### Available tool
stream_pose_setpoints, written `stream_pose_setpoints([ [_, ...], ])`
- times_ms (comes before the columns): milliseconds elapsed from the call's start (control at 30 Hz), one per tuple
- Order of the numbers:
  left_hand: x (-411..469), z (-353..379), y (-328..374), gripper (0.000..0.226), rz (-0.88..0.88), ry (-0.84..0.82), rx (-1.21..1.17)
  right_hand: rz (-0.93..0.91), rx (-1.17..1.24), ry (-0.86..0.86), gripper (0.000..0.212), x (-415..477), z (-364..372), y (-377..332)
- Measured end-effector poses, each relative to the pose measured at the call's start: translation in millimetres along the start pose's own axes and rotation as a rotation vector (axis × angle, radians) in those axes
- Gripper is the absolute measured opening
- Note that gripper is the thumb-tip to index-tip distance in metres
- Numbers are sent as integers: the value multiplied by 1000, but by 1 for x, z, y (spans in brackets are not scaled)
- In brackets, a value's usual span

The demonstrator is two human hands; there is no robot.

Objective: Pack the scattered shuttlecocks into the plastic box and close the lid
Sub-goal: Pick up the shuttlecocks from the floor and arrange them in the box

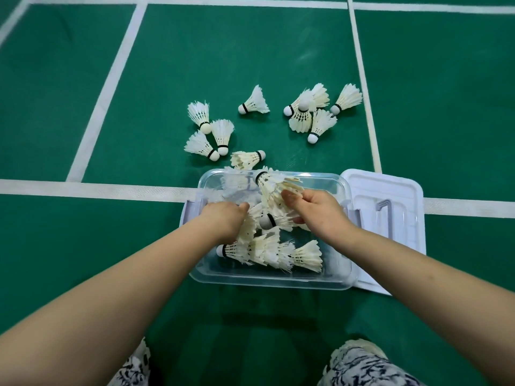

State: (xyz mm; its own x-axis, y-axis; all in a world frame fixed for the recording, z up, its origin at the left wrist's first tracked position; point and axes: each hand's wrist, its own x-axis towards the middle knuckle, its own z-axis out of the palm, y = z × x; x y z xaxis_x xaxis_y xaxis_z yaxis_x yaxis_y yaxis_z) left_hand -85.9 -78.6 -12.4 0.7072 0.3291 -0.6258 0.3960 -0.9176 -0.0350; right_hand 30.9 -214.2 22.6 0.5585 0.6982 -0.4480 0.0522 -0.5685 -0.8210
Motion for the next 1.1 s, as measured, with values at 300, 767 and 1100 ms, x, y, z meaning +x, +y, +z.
stream_pose_setpoints([
  [300,-3,-17,-3,68,48,-142,-83,-17,6,-31,61,-1,1,0],
  [767,-11,-34,20,29,97,165,-683,-16,260,-85,28,-3,7,-2],
  [1100,-12,-16,9,50,36,146,-475,15,328,-16,19,2,4,-3],
])
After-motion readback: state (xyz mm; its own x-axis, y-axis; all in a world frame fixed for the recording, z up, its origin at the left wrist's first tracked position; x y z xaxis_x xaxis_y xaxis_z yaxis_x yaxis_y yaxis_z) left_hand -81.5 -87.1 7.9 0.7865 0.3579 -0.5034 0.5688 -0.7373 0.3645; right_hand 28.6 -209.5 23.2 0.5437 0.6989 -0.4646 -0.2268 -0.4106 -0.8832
